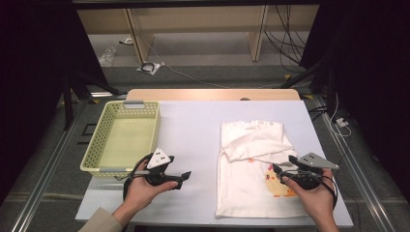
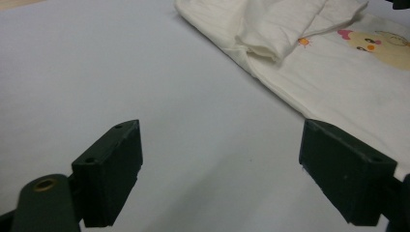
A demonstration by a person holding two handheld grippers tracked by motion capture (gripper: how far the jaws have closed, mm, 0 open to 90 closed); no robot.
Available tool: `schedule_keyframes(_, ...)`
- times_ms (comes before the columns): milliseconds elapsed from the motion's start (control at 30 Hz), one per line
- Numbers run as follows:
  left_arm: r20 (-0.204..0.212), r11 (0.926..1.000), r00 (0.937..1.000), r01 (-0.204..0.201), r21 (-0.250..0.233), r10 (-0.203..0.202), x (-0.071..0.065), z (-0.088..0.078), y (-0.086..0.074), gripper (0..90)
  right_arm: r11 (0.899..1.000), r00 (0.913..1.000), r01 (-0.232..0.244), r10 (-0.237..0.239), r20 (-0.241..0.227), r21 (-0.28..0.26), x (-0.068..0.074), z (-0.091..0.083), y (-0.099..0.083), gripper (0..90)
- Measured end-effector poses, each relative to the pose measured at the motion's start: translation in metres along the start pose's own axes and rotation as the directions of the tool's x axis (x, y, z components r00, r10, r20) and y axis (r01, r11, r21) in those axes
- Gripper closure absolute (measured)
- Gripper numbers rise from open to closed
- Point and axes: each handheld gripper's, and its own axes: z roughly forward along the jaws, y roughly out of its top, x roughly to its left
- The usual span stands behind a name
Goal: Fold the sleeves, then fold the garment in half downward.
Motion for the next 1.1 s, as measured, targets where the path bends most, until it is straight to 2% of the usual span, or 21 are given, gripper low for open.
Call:
schedule_keyframes(400, 0.002, 1.0000, 1.0000, -0.004, -0.001, 0.004, -0.002, 0.002, 0.000, 15.6, 1.000, 0.9999, -0.014, 0.014, 0.008, -0.009, -0.004, 0.000, -0.001, 29.4)
schedule_keyframes(533, 0.012, 1.0000, 0.9999, -0.005, -0.005, 0.005, -0.005, 0.003, 0.002, 16.4, 1.000, 0.9994, -0.018, 0.018, 0.030, -0.015, -0.007, -0.001, 0.002, 29.1)
schedule_keyframes(667, 0.029, 1.0000, 0.9996, -0.007, 0.000, 0.007, -0.013, 0.010, 0.006, 19.6, 1.000, 0.9971, -0.028, 0.028, 0.070, 0.005, -0.015, -0.002, 0.002, 32.0)
schedule_keyframes(800, 0.063, 0.9995, 0.9980, -0.014, 0.028, 0.012, -0.025, 0.024, 0.015, 27.1, 0.997, 0.9936, -0.068, 0.063, 0.094, 0.048, -0.024, 0.002, 0.001, 37.4)
schedule_keyframes(867, 0.077, 0.9986, 0.9968, -0.027, 0.046, 0.023, -0.030, 0.034, 0.022, 34.1, 0.994, 0.9911, -0.079, 0.070, 0.114, 0.075, -0.029, 0.003, 0.002, 40.2)
schedule_keyframes(967, 0.090, 0.9964, 0.9954, -0.040, 0.075, 0.033, -0.037, 0.052, 0.032, 40.1, 0.988, 0.9856, -0.116, 0.102, 0.135, 0.104, -0.035, 0.006, 0.004, 45.1)
schedule_keyframes(1100, 0.096, 0.9909, 0.9949, -0.043, 0.127, 0.030, -0.041, 0.079, 0.038, 45.7, 0.977, 0.9797, -0.141, 0.114, 0.165, 0.160, -0.043, 0.011, 0.006, 50.9)
